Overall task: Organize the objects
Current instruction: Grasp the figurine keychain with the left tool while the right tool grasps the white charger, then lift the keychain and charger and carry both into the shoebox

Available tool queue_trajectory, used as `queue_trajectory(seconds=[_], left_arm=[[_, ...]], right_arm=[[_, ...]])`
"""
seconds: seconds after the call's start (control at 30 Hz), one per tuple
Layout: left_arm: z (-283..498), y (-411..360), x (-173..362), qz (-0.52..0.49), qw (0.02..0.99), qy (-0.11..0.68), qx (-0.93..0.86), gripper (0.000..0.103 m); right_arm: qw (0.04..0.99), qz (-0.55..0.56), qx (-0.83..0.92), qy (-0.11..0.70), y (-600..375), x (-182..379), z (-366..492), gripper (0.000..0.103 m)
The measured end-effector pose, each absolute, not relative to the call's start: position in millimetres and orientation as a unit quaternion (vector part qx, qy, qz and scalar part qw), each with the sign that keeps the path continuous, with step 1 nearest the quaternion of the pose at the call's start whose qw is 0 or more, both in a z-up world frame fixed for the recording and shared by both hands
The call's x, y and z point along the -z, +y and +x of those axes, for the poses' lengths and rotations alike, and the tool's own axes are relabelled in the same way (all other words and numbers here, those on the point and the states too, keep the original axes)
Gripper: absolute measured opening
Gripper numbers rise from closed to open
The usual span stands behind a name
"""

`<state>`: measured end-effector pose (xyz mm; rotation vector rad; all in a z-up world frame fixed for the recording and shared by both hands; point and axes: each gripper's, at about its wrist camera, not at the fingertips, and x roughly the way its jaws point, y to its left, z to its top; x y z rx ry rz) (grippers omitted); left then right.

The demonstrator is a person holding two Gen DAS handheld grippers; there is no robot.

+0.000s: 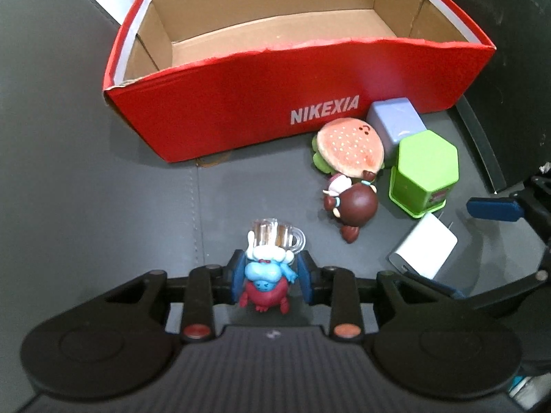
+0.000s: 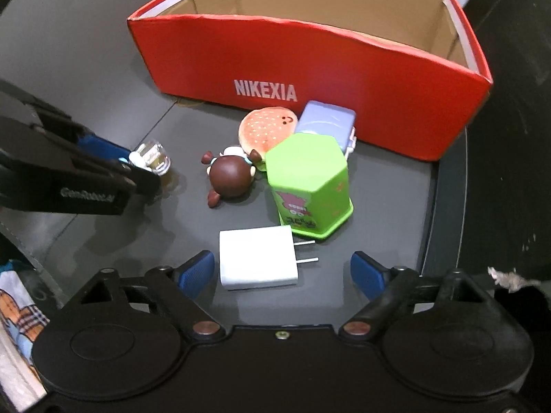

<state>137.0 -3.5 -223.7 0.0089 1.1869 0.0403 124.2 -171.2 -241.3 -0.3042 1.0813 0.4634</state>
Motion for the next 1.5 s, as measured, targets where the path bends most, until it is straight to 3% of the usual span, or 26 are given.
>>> queue_trajectory(seconds=[0.27, 0.33, 0.4, 0.83, 1.5], left_arm=[[136, 0, 224, -0.008, 0.833, 0.553, -0.026, 0.031], [136, 3, 222, -0.012, 0.834, 0.551, -0.029, 0.031], [135, 5, 221, -0.014, 0.835, 0.549, -0.033, 0.031], [125, 0, 194, -0.015, 0.845, 0.533, -0.039, 0.031], [99, -11, 123, 0.002, 0.873, 0.486, -0.040, 0.031]], right_arm=[[0.817, -0.161, -0.226, 0.505, -162, 253, 131, 0.085], [0.817, -0.158, -0.235, 0.503, -162, 251, 131, 0.077], [0.817, -0.152, -0.236, 0.504, -162, 247, 131, 0.061], [0.818, -0.095, -0.228, 0.519, -176, 223, 126, 0.061], [0.851, -0.031, -0.215, 0.478, -201, 158, 114, 0.061]])
